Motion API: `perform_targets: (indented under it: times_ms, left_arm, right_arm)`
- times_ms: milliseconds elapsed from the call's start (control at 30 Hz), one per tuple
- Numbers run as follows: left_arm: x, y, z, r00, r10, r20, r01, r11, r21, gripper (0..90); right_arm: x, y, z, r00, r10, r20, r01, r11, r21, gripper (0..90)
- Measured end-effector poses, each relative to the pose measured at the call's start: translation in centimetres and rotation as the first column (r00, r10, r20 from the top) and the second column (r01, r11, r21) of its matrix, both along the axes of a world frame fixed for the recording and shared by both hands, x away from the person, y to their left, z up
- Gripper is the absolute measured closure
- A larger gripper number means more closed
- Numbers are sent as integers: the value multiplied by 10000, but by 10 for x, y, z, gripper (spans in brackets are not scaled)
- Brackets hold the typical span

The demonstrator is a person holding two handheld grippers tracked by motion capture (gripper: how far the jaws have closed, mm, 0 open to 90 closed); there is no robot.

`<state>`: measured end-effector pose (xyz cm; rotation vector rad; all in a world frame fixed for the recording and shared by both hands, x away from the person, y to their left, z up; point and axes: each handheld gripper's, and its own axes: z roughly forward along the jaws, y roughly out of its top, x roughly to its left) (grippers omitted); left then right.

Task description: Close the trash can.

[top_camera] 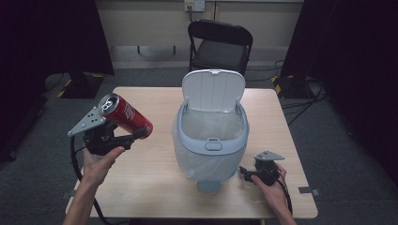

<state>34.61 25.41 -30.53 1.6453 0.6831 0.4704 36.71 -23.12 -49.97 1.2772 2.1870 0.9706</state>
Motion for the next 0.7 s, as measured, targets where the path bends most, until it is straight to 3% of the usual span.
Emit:
perform_targets:
  times_ms: [267,433,700]
  left_arm:
    - [-2,-9,18,9991,-204,376,218,9991,-373,344]
    - [-3,-22,27,9965,-579,600,609,9970,-488,344]
    - [1,-44,49,9897,-1091,925,1137,9924,-461,344]
  right_arm:
    - [0,0,0,10000,-1,-1,1,10000,0,219]
    - [0,0,0,10000,-1,-4,1,10000,2,218]
    - [0,0,0,10000,-1,-3,1,10000,3,219]
